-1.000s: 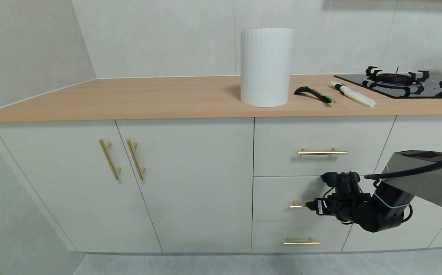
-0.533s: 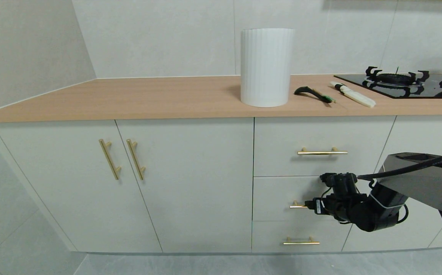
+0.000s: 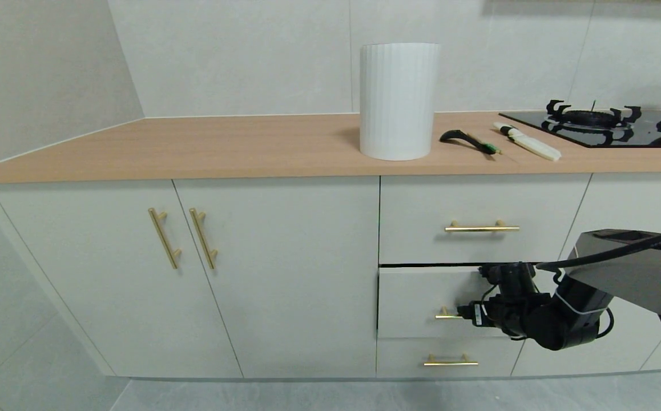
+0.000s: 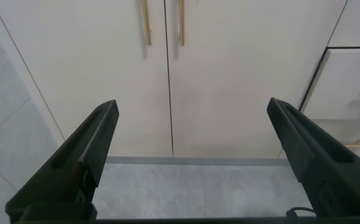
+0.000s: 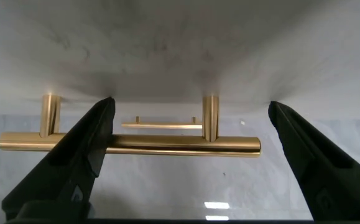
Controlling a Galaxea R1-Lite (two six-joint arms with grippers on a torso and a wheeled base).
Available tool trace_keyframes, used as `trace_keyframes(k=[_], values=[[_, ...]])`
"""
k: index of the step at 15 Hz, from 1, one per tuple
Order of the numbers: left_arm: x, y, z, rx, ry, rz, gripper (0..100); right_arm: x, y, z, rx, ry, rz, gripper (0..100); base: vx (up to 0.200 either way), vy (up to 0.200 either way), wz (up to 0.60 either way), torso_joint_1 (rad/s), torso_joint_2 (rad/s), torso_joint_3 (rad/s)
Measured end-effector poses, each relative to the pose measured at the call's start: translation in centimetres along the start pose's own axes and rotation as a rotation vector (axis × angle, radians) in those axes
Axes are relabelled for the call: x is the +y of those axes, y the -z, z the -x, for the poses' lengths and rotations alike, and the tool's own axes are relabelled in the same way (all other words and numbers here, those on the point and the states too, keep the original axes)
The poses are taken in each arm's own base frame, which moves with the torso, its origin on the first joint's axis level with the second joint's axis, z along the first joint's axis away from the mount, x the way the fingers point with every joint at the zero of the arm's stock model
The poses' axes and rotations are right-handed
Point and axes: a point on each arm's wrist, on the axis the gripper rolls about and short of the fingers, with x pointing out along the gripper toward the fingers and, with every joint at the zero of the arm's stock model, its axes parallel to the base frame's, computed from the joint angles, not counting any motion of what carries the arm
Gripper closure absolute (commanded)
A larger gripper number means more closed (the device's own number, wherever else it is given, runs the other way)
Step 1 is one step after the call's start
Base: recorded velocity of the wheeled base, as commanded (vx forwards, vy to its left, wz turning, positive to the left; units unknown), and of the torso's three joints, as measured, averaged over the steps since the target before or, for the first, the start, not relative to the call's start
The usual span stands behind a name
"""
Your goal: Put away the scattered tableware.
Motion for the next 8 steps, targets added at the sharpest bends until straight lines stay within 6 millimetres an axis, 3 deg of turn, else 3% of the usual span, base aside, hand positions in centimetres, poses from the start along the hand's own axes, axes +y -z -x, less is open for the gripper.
trace_keyframes(k=[4,8], values=[[0.0,0.0,0.0,0.0,0.0,0.0,0,-0.3,0.3,2.2,0.046,-0.002,0.052,0,0.0,0.0,0.0,0.0,0.0,0.0],[0.0,0.0,0.0,0.0,0.0,0.0,0,-0.3,-0.5,7.5,0.117,-0.024,0.114,0,0.0,0.0,0.0,0.0,0.0,0.0]])
